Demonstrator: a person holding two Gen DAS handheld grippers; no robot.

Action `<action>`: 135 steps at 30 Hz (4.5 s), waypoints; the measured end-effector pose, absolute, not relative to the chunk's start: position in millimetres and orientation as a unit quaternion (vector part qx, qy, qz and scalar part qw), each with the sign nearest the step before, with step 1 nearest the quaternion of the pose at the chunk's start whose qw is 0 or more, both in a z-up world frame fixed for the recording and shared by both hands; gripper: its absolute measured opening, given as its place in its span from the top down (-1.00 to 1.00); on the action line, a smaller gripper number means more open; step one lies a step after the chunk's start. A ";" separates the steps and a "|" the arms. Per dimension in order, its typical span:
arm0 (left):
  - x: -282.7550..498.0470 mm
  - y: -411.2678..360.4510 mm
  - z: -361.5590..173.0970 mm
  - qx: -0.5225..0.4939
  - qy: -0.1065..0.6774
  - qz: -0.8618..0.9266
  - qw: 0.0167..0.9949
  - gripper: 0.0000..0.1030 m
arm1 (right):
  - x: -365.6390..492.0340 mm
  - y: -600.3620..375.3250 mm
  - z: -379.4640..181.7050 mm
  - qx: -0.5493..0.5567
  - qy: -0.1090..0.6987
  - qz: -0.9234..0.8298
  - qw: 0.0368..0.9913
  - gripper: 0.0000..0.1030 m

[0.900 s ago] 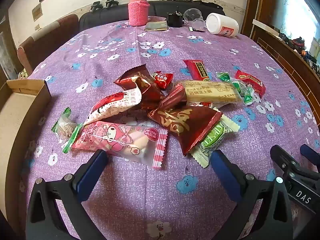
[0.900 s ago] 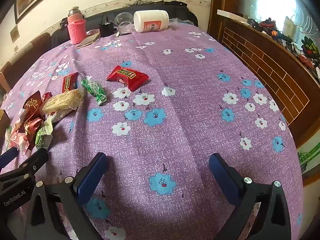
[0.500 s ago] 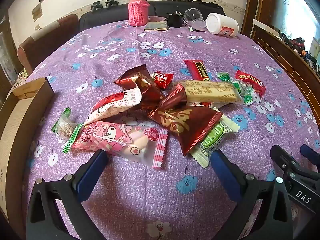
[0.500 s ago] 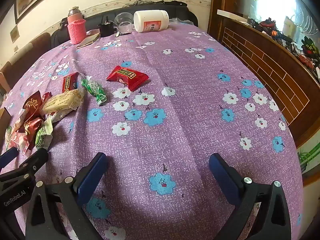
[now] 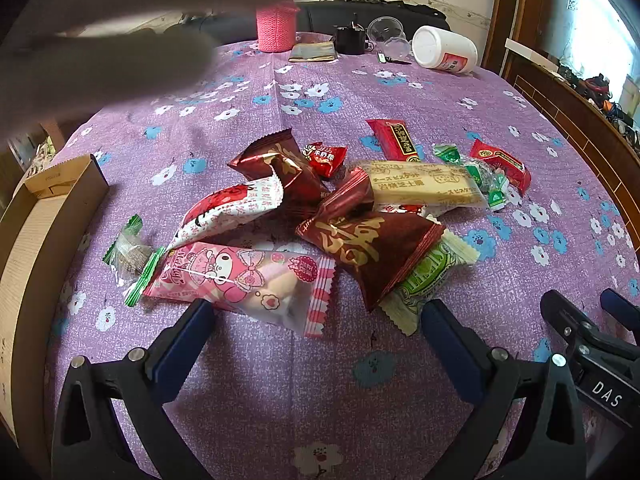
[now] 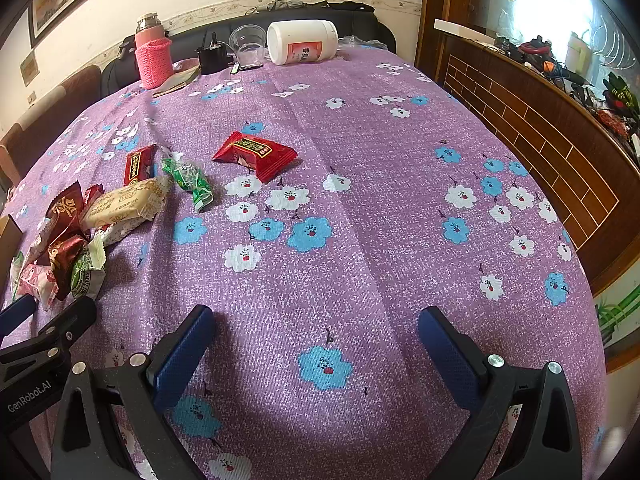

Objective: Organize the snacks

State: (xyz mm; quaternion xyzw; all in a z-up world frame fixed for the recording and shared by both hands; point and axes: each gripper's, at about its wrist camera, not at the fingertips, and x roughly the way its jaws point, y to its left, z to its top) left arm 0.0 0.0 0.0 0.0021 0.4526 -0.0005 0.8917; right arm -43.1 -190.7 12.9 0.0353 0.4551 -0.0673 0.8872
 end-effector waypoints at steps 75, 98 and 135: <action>-0.5 3.0 -1.4 0.002 0.452 -0.001 0.892 -0.99 | -43.7 -193.2 12.7 0.034 0.455 -0.068 0.887 -0.98; -0.4 2.8 -1.3 0.002 0.452 -0.001 0.892 -0.99 | -43.2 -191.1 13.0 0.036 0.455 -0.067 0.887 -0.98; -168.4 81.3 120.6 0.039 0.213 -0.033 0.976 -1.00 | -44.6 -188.8 13.9 0.043 0.493 -0.075 0.866 -0.98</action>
